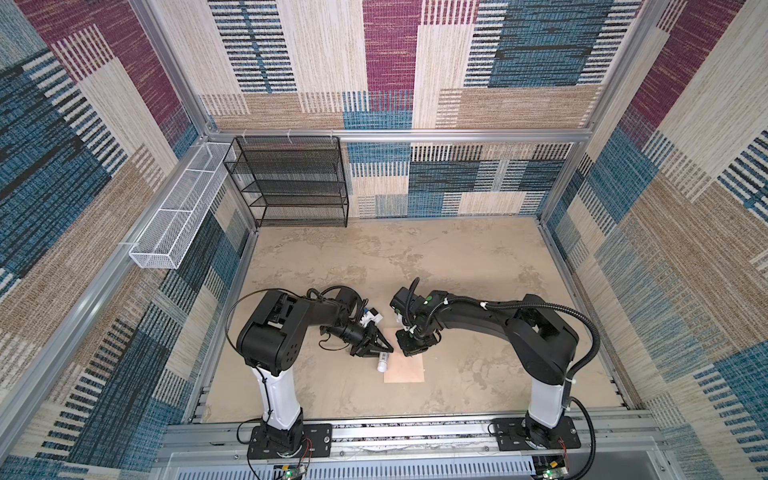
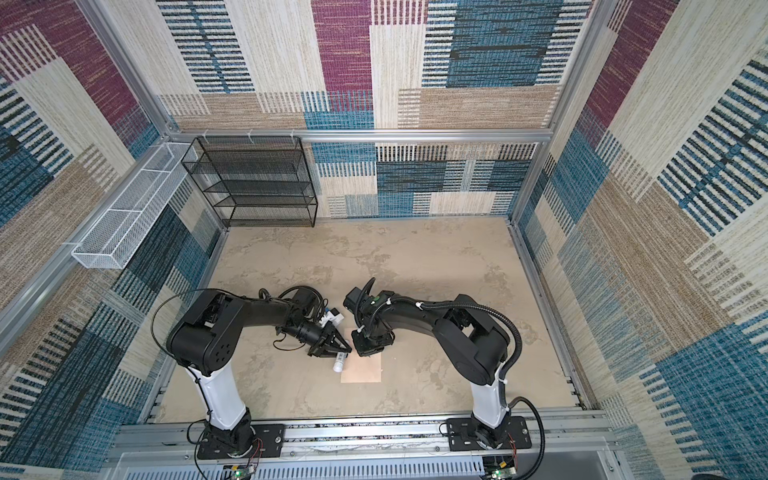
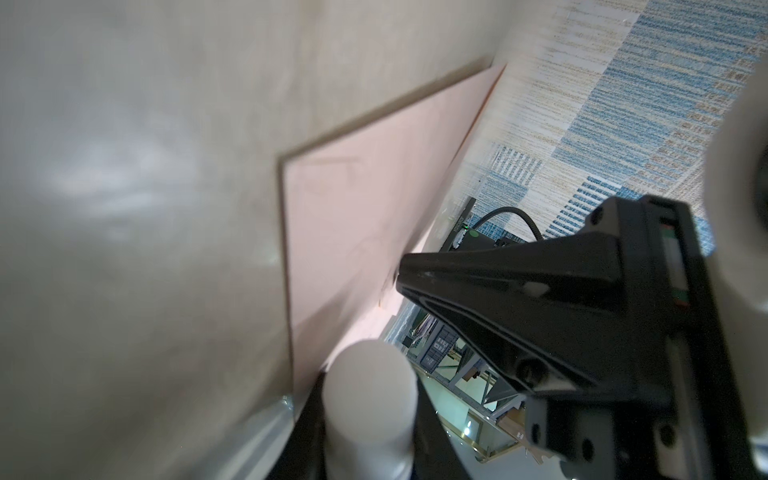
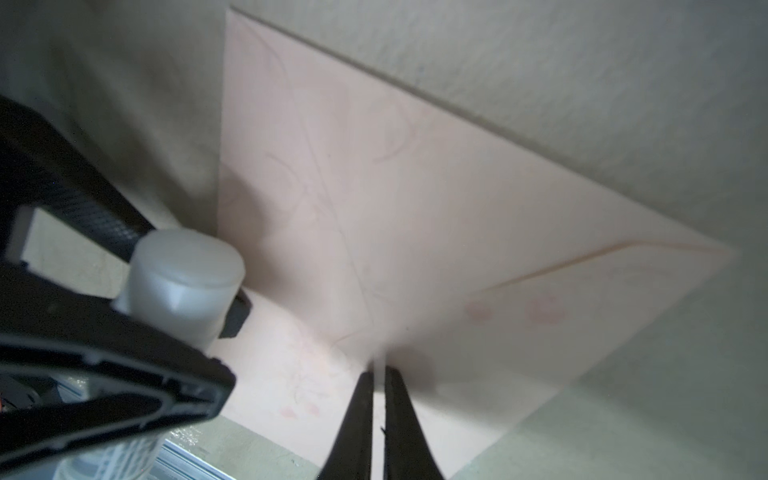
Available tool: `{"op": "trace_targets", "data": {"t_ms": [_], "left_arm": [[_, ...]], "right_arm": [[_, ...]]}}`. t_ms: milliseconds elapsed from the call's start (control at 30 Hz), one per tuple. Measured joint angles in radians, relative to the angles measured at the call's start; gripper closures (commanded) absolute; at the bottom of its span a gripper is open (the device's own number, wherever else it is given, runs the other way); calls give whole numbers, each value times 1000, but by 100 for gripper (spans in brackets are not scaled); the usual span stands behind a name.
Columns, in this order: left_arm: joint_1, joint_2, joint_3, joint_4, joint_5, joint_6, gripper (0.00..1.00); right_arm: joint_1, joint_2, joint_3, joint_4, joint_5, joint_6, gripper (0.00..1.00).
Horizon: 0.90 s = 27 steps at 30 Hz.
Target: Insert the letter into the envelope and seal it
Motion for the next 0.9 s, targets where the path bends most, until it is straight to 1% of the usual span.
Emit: {"op": "trace_targets", "data": {"t_ms": [567,733,900], "left_arm": [[3,5,2,-8,8,21,100],[3,4,1,-14,8,26,100],[3,2,1,-14,7,26,100]], "right_arm": [[32,42,61,-64,50,52,85],[41,49,72,-75,65,60,83],[43,53,78,-77,61,63,79]]}}
